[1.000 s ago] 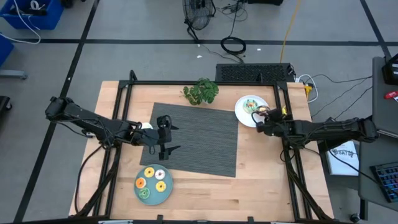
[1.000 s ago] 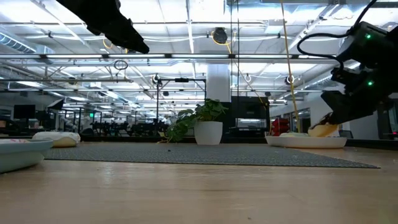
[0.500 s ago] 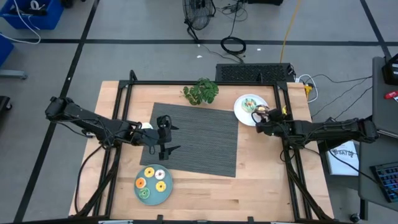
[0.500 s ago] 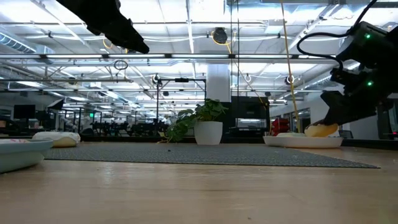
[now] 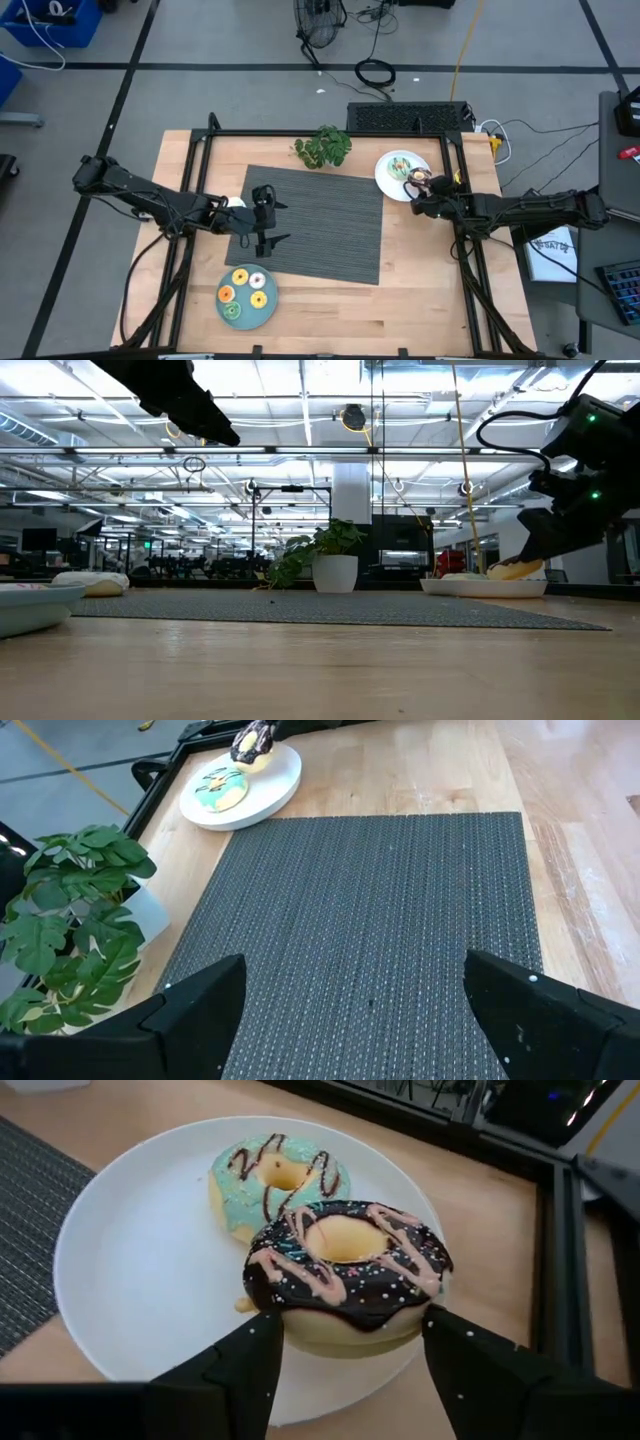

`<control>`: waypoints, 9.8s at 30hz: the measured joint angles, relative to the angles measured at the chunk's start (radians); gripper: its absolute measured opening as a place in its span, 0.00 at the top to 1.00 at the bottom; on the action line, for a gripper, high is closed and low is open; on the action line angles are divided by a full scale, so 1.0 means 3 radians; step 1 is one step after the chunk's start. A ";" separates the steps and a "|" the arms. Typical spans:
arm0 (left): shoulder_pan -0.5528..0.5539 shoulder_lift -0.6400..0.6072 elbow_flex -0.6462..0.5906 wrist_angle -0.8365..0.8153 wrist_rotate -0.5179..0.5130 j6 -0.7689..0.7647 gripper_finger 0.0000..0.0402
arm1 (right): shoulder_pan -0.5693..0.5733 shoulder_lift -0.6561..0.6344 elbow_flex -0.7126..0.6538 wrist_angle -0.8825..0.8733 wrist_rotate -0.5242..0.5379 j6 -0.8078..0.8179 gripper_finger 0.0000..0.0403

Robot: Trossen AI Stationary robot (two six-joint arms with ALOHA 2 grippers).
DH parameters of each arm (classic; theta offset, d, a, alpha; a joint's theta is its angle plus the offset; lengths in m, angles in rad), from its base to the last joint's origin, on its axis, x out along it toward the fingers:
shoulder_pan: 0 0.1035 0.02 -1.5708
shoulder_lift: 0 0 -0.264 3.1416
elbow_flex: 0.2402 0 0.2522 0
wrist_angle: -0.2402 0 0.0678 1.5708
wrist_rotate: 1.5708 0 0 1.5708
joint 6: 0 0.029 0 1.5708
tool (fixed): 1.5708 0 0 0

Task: Pick & Place donuts
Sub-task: Put the big black donut on the white plate, then put the large light blue donut on the white plate

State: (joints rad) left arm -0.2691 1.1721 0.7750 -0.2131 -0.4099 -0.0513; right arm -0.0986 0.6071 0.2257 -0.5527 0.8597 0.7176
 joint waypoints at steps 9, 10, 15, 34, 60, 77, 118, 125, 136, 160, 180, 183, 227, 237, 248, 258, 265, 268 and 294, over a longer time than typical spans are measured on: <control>0.0000 0.0000 0.0000 0.0000 0.0000 -0.0008 0.09 | 0.0000 0.0000 0.0021 -0.0035 -0.0008 -0.0074 0.45; 0.0000 0.0000 0.0000 0.0000 -0.0001 -0.0008 0.09 | 0.0000 0.0000 0.0021 -0.0011 -0.0066 -0.0056 0.45; 0.0000 0.0000 0.0000 0.0000 0.0000 -0.0008 0.09 | 0.0000 0.0000 0.0020 0.0063 -0.0449 0.0012 0.46; 0.0000 0.0000 0.0000 0.0023 0.0000 -0.0047 0.09 | 0.0001 -0.0011 0.0026 0.0418 -0.0342 -0.0343 0.48; -0.0351 0.0003 0.0001 -0.1472 -0.0208 -0.0902 0.09 | 0.0369 -0.0006 -0.0479 0.4103 -0.2619 -0.1740 0.48; -0.0162 0.0004 -0.0125 -0.3332 0.0271 -0.3782 0.09 | 0.0460 0.0001 -0.0492 0.4149 -0.2518 -0.1762 0.48; 0.1162 0.0003 -0.0916 -0.2307 0.0319 -0.3169 0.09 | 0.0460 0.0001 -0.0492 0.4147 -0.2522 -0.1762 0.48; 0.1392 0.0003 -0.0917 -0.1981 0.0373 -0.2725 0.09 | 0.0460 0.0001 -0.0492 0.4147 -0.2522 -0.1762 0.48; 0.1651 -0.0007 -0.1107 -0.1859 0.0542 -0.2911 0.09 | 0.0460 0.0001 -0.0492 0.4147 -0.2523 -0.1762 0.48; 0.1689 -0.0013 -0.1231 -0.1090 0.0435 -0.1333 0.09 | 0.0460 0.0001 -0.0492 0.4147 -0.2523 -0.1762 0.48; 0.1594 -0.0024 -0.1021 -0.0660 0.1030 -0.0942 0.61 | 0.0460 0.0001 -0.0492 0.4158 -0.2520 -0.1950 0.48; 0.1519 -0.0026 -0.0869 -0.0553 0.1115 -0.0942 0.62 | 0.0460 0.0052 -0.0492 0.4275 -0.2521 -0.2009 0.48; 0.0408 0.1484 0.0267 0.0795 0.0573 0.0252 0.63 | 0.0750 0.3689 0.1346 0.4898 -0.2082 -0.3318 0.48; 0.0412 0.1484 0.0266 0.0827 0.0574 0.0229 0.63 | 0.0748 0.3689 0.1345 0.4876 -0.2353 -0.3269 0.32; 0.0412 0.1484 0.0266 0.0920 0.0574 0.0230 0.63 | 0.0746 0.3689 0.1345 0.5159 -0.2177 -0.3315 0.32; 0.0414 0.1484 0.0266 0.0926 0.0577 0.0251 0.63 | 0.0771 0.3694 0.1345 0.5170 -0.2360 -0.3228 0.34; 0.0415 0.1484 0.0256 0.0953 0.0580 0.0256 0.63 | 0.0761 0.4041 0.1554 0.5327 -0.2340 -0.3250 0.35; 0.0413 0.1484 0.0251 0.0894 0.0584 0.0251 0.63 | 0.0762 0.4204 0.1706 0.5327 -0.2335 -0.3338 0.36; 0.0403 0.1483 0.0263 0.0794 0.0930 0.0111 0.63 | 0.0884 0.4167 0.1766 0.5170 -0.2185 -0.3418 0.91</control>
State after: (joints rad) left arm -0.1482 1.6169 0.8539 0.0252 -0.1309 -0.0180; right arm 0.1667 1.8572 0.7555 0.9982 0.2043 -0.3077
